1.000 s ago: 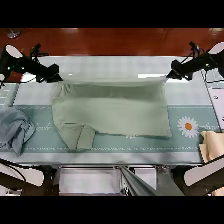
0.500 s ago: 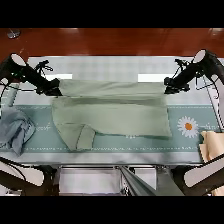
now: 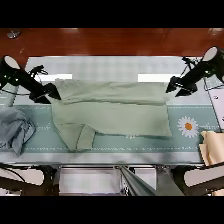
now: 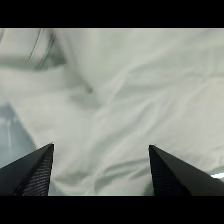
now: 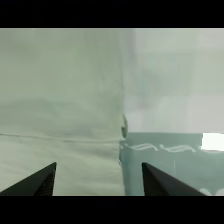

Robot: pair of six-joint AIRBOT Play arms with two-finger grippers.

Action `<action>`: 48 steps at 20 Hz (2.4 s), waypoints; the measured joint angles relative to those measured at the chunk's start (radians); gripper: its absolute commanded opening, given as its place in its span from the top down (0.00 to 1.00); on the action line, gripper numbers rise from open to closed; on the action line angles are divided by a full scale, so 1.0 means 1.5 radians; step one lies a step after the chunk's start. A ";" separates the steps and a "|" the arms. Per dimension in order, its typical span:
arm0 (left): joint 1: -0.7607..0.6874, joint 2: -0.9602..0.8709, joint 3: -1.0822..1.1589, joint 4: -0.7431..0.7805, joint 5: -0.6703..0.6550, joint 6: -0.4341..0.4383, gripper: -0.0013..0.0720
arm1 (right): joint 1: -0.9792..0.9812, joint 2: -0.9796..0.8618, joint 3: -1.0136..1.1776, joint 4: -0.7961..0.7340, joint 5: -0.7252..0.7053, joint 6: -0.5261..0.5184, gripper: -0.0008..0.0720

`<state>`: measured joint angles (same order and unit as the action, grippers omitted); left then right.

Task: Fold the shirts.

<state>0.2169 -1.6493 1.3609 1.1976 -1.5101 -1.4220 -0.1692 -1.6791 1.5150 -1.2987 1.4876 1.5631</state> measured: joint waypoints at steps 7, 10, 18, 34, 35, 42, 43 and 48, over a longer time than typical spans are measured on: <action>0.151 0.268 -0.395 -0.027 0.084 0.004 0.02 | -0.063 0.299 -0.365 0.069 -0.185 -0.033 0.14; 0.201 0.354 -0.527 -0.088 0.138 0.030 0.03 | -0.069 0.381 -0.459 0.098 -0.229 -0.047 0.14; 0.197 0.411 -0.691 -0.294 0.228 0.131 0.03 | -0.072 0.432 -0.521 0.198 -0.260 -0.071 0.14; 0.093 0.414 -0.649 -0.263 0.269 0.158 0.94 | -0.142 0.421 -0.668 0.107 -0.151 -0.035 0.14; 0.092 0.414 -0.647 -0.263 0.269 0.158 0.94 | -0.129 0.412 -0.674 0.122 -0.162 -0.038 0.14; 0.092 0.414 -0.645 -0.263 0.268 0.158 0.94 | -0.083 0.365 -0.688 0.242 -0.285 -0.061 0.93; 0.092 0.414 -0.644 -0.262 0.268 0.160 0.94 | -0.081 0.363 -0.688 0.256 -0.294 -0.070 0.93; 0.098 0.414 -0.600 -0.262 0.256 0.166 0.94 | -0.078 0.358 -0.652 0.289 -0.276 -0.116 0.93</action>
<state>0.3634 -1.0279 0.4614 0.8051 -1.1255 -1.1732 -0.2863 -1.1423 0.5365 -0.8646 1.0737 1.3888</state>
